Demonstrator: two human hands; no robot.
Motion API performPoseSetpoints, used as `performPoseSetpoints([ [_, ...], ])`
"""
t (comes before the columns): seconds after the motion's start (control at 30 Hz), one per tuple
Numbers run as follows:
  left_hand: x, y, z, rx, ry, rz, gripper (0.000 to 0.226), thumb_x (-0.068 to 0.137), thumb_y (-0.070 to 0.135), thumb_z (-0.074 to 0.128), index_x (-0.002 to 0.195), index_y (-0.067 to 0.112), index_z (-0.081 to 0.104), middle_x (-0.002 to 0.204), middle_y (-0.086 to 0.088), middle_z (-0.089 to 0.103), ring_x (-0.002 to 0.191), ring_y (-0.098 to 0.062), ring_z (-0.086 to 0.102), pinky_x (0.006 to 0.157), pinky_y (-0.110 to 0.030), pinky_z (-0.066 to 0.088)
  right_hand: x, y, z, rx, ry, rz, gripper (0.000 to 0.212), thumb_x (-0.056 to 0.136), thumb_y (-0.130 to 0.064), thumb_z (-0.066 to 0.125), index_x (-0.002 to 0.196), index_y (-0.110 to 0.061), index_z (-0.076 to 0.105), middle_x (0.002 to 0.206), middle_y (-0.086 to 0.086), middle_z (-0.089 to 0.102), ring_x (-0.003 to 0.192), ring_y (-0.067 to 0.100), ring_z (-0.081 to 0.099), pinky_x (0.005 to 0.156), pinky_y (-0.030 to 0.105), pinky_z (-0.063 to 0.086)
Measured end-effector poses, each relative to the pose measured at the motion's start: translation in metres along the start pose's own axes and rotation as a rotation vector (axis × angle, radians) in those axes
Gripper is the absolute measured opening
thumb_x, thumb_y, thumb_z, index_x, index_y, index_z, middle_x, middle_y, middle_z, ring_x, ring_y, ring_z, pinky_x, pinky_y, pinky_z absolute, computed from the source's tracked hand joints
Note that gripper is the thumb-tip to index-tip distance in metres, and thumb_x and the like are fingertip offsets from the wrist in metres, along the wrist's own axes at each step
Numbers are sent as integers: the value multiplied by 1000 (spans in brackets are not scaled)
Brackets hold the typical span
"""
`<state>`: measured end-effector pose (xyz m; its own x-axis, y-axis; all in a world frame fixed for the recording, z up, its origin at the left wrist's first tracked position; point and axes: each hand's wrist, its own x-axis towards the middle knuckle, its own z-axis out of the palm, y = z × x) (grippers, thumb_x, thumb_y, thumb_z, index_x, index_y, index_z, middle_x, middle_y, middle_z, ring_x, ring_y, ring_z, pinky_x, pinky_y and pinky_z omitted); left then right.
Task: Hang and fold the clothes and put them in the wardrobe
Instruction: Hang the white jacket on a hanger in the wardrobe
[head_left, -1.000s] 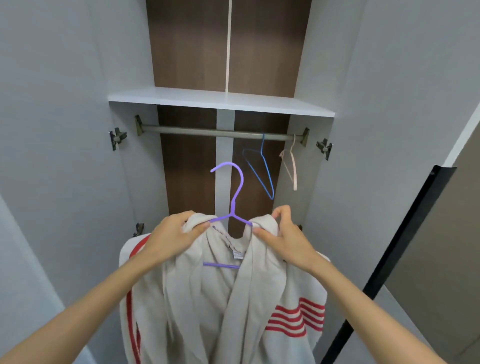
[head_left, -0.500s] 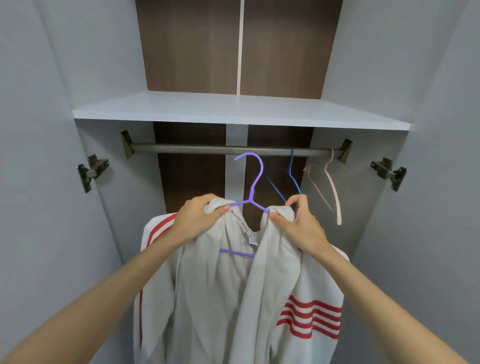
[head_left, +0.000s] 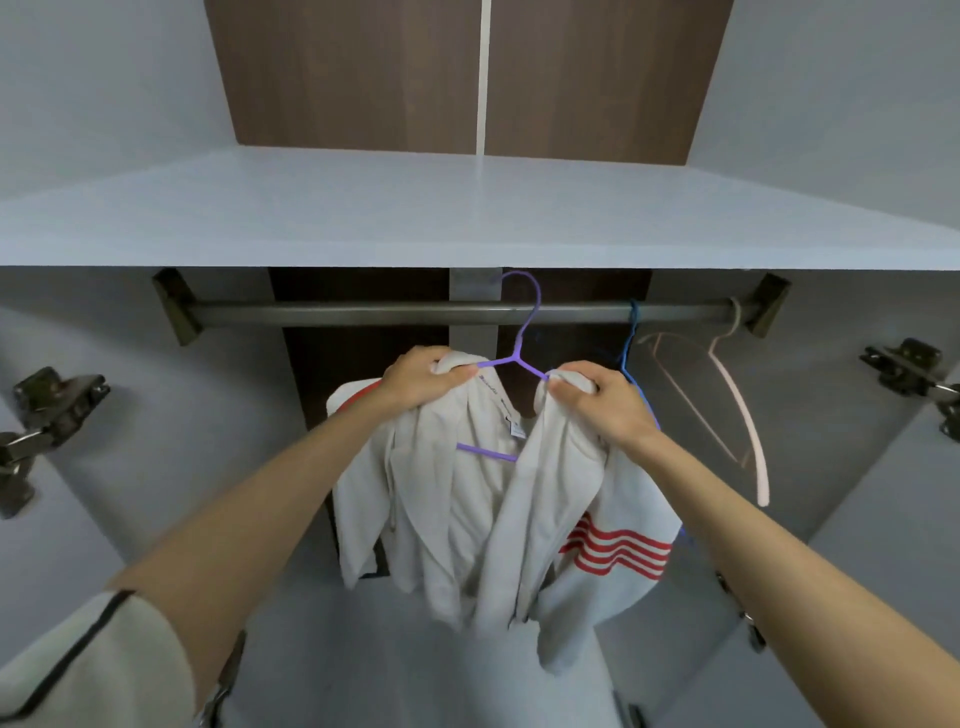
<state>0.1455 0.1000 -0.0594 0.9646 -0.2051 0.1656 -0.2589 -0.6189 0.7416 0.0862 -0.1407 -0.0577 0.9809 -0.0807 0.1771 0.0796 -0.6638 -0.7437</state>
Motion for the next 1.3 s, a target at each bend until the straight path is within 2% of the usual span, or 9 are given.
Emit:
performPoseSetpoints([
  [0.17, 18, -37, 20, 4, -47, -51, 32, 91, 42, 59, 112, 18, 64, 107, -3, 66, 103, -22, 59, 96, -46, 46, 33, 22, 24, 3, -116, 10, 16, 88, -51, 59, 102, -42, 62, 111, -8, 64, 108, 18, 57, 95, 44, 47],
  [0.37, 36, -57, 41, 48, -33, -38, 36, 96, 37, 52, 124, 15, 57, 118, -6, 62, 109, -23, 56, 96, -41, 46, 52, 43, 35, -13, -153, -19, 33, 90, -52, 56, 114, -32, 64, 115, -7, 64, 110, 17, 57, 96, 42, 46],
  [0.6, 59, -62, 55, 58, -39, -48, 42, 98, 33, 49, 132, 8, 49, 132, -14, 49, 120, -29, 48, 98, -36, 41, 59, 49, 41, -78, -142, -29, 30, 91, -55, 51, 112, -37, 63, 114, -5, 66, 107, 20, 59, 95, 45, 46],
  [0.8, 58, -74, 76, 34, 145, -103, 52, 95, 23, 56, 143, 21, 37, 157, -12, 9, 143, -31, 15, 111, -40, 26, 56, 49, 40, -135, -166, -45, 27, 94, -50, 48, 113, -35, 57, 109, -2, 67, 103, 24, 60, 90, 46, 48],
  [0.9, 46, -80, 84, -68, 241, -140, 69, 88, 15, 63, 147, 23, 27, 157, -13, 10, 142, -33, 15, 110, -41, 28, 44, 54, 45, -212, -81, -92, 27, 95, -46, 47, 118, -33, 52, 106, 2, 67, 97, 27, 62, 81, 44, 51],
  [1.0, 35, -84, 92, -244, 290, -135, 81, 85, 9, 67, 148, 20, 18, 150, -10, 30, 120, -18, 47, 93, -17, 43, 31, 61, 52, -317, 37, -179, 32, 97, -40, 47, 126, -25, 48, 111, 5, 64, 100, 29, 56, 82, 42, 46],
  [1.1, 24, -85, 102, -319, 299, -133, 85, 85, 11, 68, 149, 25, 13, 148, -6, 32, 89, 6, 44, 63, 3, 38, 17, 62, 59, -704, 93, -208, 57, 93, -37, 54, 144, -27, 31, 119, 10, 54, 104, 29, 44, 85, 39, 36],
  [1.2, 5, -91, 111, -363, 261, -150, 94, 85, 11, 69, 149, 29, 3, 155, -2, 21, 106, -2, 41, 76, -5, 40, -3, 58, 68, -926, 141, -271, 76, 85, -19, 60, 150, -27, 22, 108, 14, 48, 92, 30, 41, 78, 37, 33],
  [1.3, -24, -96, 132, -475, 165, -97, 105, 78, -3, 71, 147, 33, 0, 152, 12, 15, 115, 12, 37, 81, 0, 38, -10, 53, 66, -722, 145, -350, 71, 79, 7, 52, 142, -21, 36, 104, 15, 49, 88, 32, 46, 70, 38, 40],
])
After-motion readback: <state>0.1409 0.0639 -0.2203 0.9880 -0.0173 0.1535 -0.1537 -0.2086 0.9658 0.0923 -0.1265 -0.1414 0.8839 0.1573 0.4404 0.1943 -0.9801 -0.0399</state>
